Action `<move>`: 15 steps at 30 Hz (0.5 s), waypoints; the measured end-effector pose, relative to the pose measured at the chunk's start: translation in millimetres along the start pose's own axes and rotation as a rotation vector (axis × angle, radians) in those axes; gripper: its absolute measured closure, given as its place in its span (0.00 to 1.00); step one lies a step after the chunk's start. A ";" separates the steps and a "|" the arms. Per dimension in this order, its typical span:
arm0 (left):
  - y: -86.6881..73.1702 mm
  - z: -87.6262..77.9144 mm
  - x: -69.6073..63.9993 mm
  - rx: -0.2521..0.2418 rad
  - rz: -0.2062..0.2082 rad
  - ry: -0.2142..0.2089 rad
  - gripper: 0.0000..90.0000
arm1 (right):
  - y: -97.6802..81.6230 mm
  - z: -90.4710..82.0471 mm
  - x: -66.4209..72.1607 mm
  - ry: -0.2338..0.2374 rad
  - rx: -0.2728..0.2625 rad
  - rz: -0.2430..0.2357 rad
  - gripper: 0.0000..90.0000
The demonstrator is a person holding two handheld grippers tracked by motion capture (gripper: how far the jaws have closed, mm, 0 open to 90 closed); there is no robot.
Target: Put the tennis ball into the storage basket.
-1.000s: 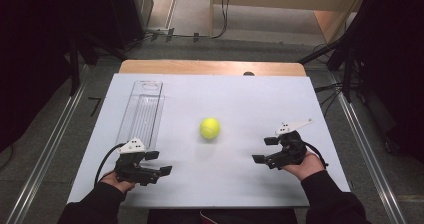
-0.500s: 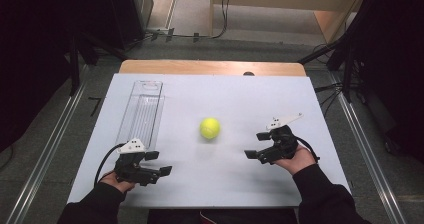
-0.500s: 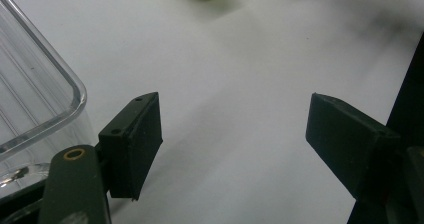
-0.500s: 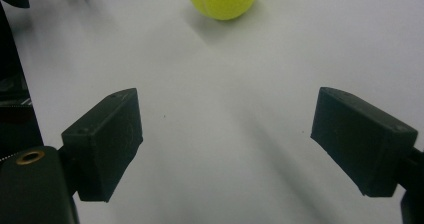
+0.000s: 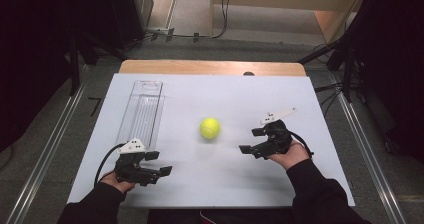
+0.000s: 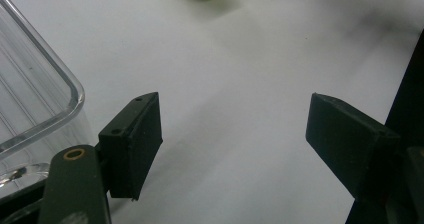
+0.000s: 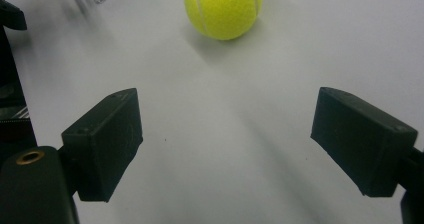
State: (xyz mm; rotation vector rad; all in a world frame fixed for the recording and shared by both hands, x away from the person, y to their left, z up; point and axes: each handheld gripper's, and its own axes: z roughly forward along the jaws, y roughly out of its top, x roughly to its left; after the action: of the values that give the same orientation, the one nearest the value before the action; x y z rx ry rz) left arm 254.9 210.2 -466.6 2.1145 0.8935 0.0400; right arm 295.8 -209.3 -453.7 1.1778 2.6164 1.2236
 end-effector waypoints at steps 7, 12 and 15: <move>-0.1 -0.2 0.4 0.003 0.000 0.001 0.26 | 11.7 4.8 1.4 0.000 -0.003 -0.004 0.12; -0.1 -0.3 0.4 0.003 0.001 0.000 0.26 | 17.4 7.9 1.3 -0.001 -0.004 -0.011 0.12; -0.1 -0.2 0.5 0.003 0.000 0.000 0.26 | 20.5 9.9 1.3 -0.004 -0.002 -0.017 0.12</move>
State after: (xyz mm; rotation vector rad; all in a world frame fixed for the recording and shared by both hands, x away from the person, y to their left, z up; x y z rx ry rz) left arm 255.1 210.6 -466.6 2.1176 0.8939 0.0384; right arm 310.7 -193.7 -446.6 1.1538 2.6168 1.2193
